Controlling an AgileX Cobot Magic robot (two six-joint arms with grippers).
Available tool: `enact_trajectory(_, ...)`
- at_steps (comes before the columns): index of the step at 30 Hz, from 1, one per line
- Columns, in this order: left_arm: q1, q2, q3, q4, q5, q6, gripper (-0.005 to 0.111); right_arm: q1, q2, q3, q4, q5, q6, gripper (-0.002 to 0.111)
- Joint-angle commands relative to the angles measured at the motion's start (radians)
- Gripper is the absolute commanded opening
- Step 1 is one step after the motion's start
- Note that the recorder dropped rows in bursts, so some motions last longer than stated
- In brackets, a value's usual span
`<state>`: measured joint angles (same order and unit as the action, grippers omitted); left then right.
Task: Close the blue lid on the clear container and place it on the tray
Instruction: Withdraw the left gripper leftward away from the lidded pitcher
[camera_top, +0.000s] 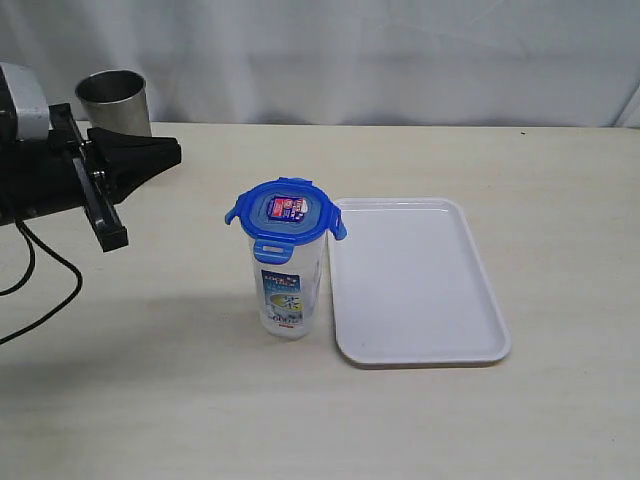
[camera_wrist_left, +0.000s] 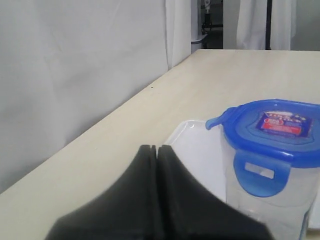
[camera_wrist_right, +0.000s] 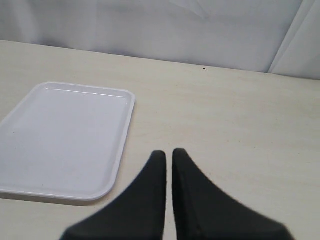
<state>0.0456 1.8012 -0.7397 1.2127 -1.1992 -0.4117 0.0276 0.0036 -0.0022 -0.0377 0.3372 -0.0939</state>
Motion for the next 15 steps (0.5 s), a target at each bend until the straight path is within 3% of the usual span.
enact_trajectory(1,0.000,0.034,-0.042,0.046,-0.022,-0.012,0.000,-0.002,-0.004,0.002,-0.035,-0.087,-0.037,0.005)
enact_trajectory(5,0.000,0.068,-0.044,0.050,-0.022,-0.011,0.000,-0.002,-0.004,0.002,0.061,-0.307,-0.010,0.005)
enact_trajectory(10,-0.002,0.085,-0.044,0.058,-0.022,-0.011,0.000,-0.002,-0.004,0.002,0.420,-0.497,0.193,0.005)
enact_trajectory(15,-0.002,0.085,-0.044,0.086,-0.022,-0.011,0.000,-0.002,-0.004,0.002,0.259,-0.604,0.255,0.005)
